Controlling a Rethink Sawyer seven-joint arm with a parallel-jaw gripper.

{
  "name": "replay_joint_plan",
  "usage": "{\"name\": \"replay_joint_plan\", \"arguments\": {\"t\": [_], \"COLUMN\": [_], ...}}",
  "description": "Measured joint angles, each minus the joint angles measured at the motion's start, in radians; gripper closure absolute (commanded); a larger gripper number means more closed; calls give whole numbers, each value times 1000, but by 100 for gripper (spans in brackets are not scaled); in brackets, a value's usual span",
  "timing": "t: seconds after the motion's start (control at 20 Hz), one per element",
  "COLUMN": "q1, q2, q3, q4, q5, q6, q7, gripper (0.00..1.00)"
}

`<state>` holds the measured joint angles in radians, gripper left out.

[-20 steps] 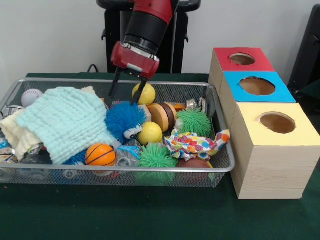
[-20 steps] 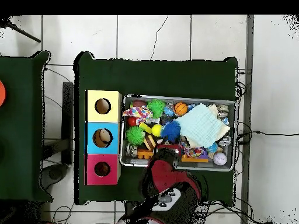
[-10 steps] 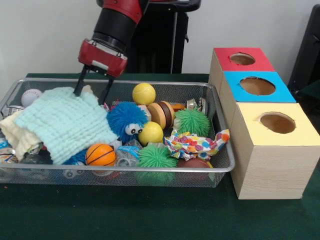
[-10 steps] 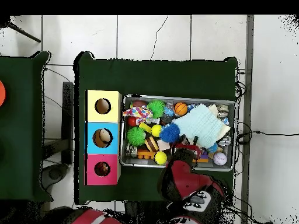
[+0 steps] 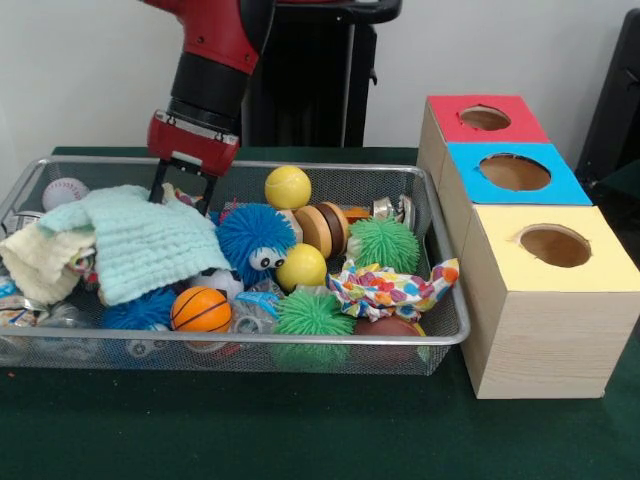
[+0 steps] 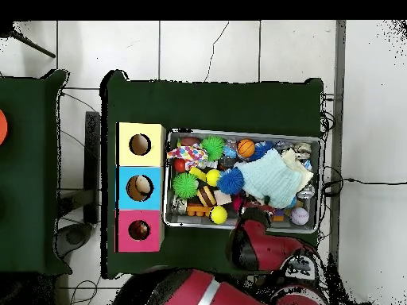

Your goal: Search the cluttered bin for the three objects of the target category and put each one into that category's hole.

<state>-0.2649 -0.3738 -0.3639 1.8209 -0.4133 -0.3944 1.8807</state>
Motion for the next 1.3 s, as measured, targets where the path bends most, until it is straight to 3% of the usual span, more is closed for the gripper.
{"name": "replay_joint_plan", "arguments": {"t": [0.25, 0.65, 0.8, 0.85, 1.1, 1.3], "q1": [-75, -108, -74, -24, 74, 76], "q2": [-59, -80, -69, -50, -24, -38], "q3": [95, 154, 125, 79, -6, -24], "q4": [0, 1, 0, 0, -1, -1], "q5": [-1, -2, 4, 24, 56, 56], "q6": [135, 165, 143, 124, 139, 217], "q7": [0, 0, 0, 0, 0, 0], "gripper": [0, 0, 0, 0, 0, 0]}}
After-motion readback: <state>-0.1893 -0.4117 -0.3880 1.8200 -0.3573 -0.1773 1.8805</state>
